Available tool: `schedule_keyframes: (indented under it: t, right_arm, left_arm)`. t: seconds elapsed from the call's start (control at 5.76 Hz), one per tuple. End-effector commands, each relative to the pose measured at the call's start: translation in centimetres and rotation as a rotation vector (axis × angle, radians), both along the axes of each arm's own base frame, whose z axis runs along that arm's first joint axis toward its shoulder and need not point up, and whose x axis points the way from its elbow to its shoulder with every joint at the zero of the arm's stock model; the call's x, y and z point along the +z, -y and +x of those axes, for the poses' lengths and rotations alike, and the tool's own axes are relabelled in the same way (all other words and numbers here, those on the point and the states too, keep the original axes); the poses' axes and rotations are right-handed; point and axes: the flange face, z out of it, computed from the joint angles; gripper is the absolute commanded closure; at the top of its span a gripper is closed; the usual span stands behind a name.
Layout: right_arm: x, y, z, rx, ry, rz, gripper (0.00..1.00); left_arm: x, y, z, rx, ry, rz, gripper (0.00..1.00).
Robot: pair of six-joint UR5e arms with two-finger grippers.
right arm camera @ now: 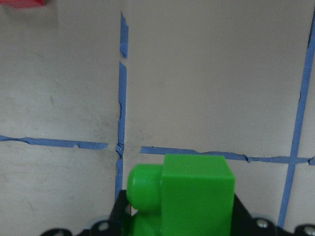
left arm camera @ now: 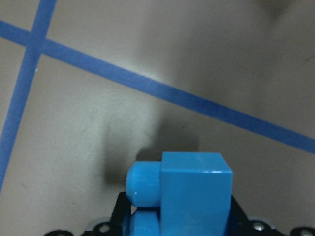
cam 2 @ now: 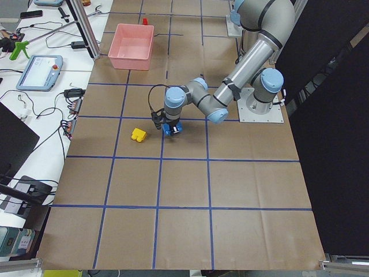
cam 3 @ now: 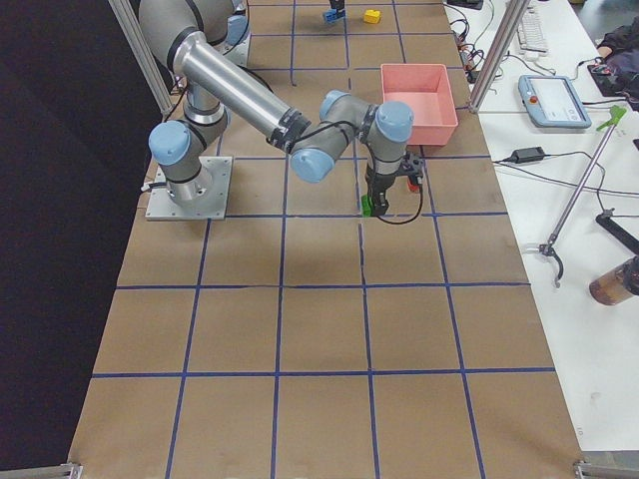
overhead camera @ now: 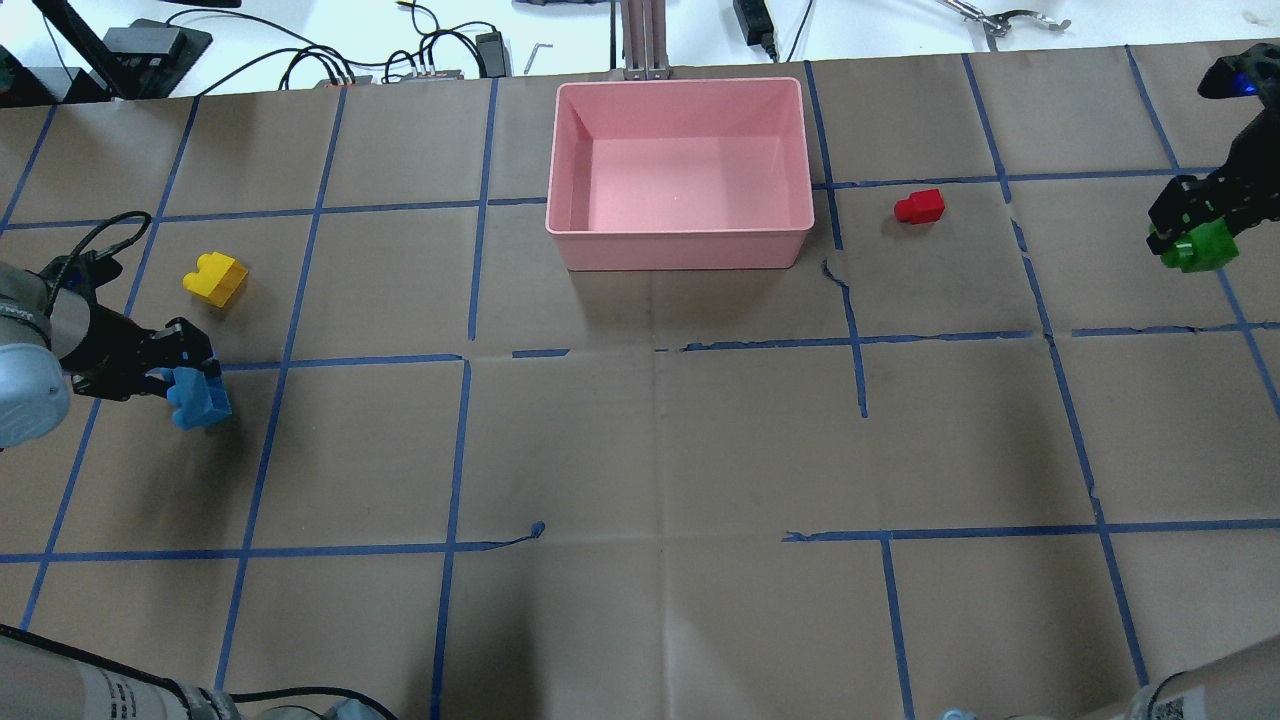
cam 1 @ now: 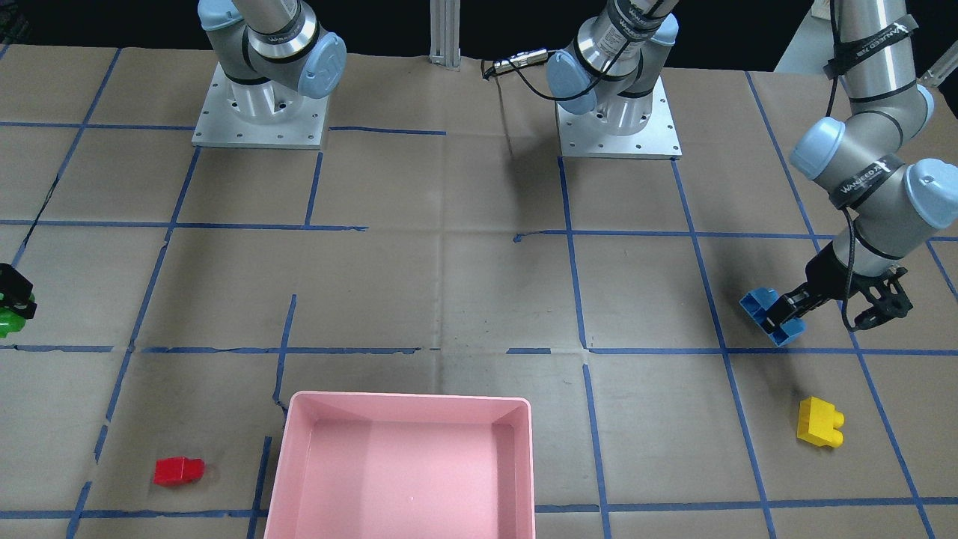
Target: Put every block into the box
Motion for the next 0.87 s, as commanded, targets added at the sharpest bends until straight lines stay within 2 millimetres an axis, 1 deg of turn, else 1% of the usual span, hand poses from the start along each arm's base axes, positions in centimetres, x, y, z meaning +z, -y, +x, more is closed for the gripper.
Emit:
schedule_keyframes:
  t: [0.0,0.17,0.35,0.52,0.69]
  right_arm:
    - [6.1,0.7,4.7,-0.118,0.001,0.039,0.56]
    - [8.1,-0.1,8.2,-0.210,0.002,0.057,0.56]
    - [8.2,0.3,12.0,-0.246,-0.007,0.056,0.56]
    - [8.1,0.6,15.0,-0.307,-0.011,0.059,0.56]
    - [6.9,1.3,15.8,-0.295,-0.007,0.072,0.56]
  left_arm:
    - [5.7,5.9,-10.5,0.115,-0.089,-0.102,0.78]
    - [9.0,9.7,-17.0,0.177,-0.123,-0.091,0.79]
    - [10.6,13.4,-22.3,0.265,-0.162,-0.097,0.79]
    - [10.6,16.9,-30.2,0.336,-0.206,-0.085,0.79]
    - [10.0,20.6,-36.7,0.413,-0.214,-0.087,0.79]
